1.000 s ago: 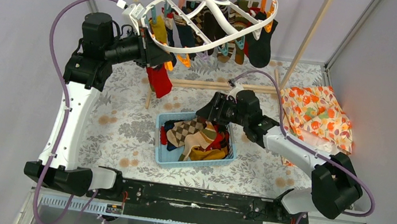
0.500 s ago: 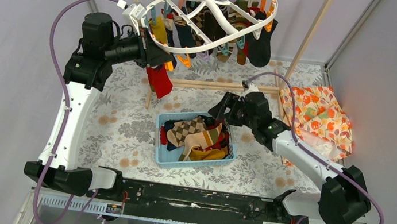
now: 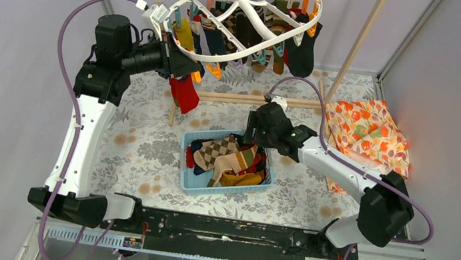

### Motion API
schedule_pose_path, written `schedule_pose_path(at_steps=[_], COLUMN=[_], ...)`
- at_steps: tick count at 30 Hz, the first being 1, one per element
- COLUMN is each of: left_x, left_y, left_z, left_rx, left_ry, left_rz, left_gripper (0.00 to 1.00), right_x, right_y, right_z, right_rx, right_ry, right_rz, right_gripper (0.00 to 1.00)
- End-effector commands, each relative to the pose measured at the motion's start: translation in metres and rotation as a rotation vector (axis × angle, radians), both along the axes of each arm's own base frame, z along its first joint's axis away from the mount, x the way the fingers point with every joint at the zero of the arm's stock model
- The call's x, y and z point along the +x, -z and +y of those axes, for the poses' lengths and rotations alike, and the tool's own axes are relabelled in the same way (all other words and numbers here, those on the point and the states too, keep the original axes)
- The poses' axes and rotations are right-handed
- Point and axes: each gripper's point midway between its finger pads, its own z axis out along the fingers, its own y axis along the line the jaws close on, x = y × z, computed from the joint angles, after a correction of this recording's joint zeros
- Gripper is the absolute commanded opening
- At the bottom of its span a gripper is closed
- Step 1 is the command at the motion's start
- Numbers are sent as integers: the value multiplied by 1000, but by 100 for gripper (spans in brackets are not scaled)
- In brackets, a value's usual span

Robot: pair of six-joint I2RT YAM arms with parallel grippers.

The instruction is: Clip the socks to the hanger

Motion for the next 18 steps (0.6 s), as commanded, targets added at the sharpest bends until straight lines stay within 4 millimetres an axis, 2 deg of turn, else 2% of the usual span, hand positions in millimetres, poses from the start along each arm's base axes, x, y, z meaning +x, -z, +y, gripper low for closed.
schedule_pose_path(at_steps=[1,6,10,16,18], left_x=[-6,-7,-7,-7,-7], left_y=[-8,-7,-6,-5,-7], left_z=[-2,-2,-2,-2,-2], left_rx=[-11,-11,-7,-8,-10], left_ry=[25,26,28,29,28], left_rz=[-39,-37,-42,-39,-40], left_gripper=[6,6,6,6,6], right_x=[9,13,16,24,26], right_y=[2,15,18,20,17], right_z=[-5,-5,-1,1,2], right_rx=[-57,-84,-62,-59,-61], right_ry=[63,83,89,108,106], right_rz=[-6,9,0,-21,-27], right_gripper=[72,62,54,33,18])
